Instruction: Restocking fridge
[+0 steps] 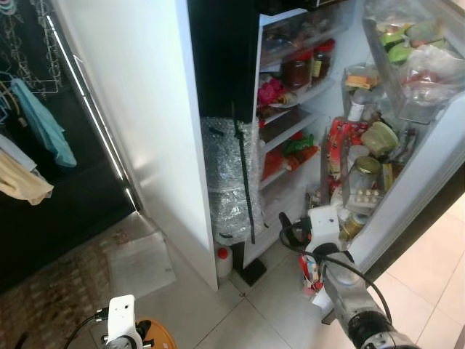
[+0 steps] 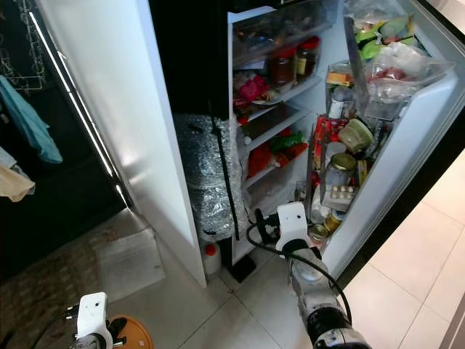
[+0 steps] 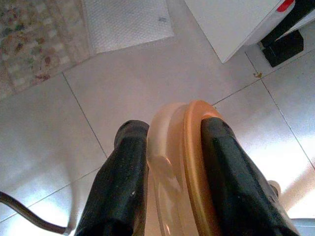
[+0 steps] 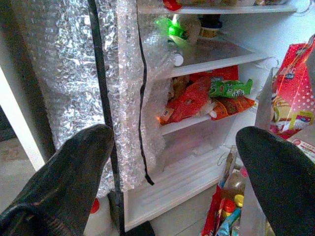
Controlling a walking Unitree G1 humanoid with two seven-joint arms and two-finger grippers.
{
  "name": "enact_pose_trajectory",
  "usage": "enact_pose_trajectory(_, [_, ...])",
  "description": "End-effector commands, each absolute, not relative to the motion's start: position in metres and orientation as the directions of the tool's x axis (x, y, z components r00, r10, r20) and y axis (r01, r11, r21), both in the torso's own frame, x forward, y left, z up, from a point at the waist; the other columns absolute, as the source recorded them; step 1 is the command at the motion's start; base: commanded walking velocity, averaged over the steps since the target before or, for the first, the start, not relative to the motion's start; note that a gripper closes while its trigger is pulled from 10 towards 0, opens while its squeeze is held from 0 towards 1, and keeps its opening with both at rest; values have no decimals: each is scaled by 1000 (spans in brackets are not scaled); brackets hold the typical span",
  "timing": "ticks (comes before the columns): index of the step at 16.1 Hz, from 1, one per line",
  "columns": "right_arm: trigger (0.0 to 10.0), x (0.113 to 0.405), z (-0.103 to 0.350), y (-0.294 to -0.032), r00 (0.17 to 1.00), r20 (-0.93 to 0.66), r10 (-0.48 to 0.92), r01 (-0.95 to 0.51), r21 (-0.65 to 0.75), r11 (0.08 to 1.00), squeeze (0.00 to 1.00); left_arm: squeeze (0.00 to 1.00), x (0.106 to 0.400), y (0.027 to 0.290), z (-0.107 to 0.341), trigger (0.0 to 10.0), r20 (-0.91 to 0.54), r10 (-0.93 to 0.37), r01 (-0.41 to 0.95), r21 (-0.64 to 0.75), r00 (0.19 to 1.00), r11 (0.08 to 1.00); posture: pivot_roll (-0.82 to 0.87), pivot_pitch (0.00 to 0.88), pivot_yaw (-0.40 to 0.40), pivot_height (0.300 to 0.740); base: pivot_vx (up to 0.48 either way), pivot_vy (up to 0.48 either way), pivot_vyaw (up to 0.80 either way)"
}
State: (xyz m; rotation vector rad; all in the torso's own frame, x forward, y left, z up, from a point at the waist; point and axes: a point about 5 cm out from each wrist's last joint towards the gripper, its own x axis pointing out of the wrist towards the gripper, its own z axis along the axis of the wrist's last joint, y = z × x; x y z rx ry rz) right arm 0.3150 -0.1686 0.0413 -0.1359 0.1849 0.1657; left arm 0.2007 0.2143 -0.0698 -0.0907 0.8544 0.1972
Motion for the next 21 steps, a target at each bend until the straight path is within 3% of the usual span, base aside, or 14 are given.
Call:
enact_pose_trajectory(1, [10000,319,44,-171,971,-199,136,-161,-115,980,0,0,186,209,-80,10000,-808,118,-190,7,577,982,-139,0,21,740,0,0,0])
enact_pose_trajectory(8, [10000,307,29,-194,969,-247,11,-20,-37,999,0,0,206,214,-68,10000,-762,153,-225,10,629,974,-108,0,17,740,0,0,0])
enact_pose_trajectory(16, [10000,293,21,-229,955,-286,-78,60,-72,996,0,0,190,211,-77,10000,-793,150,-242,3,591,970,-151,0,-8,740,0,0,0])
enact_pose_trajectory(21, [10000,278,10,-236,945,-311,-99,78,-81,994,0,0,180,219,-80,10000,-805,160,-246,17,572,969,-148,0,17,740,0,0,0])
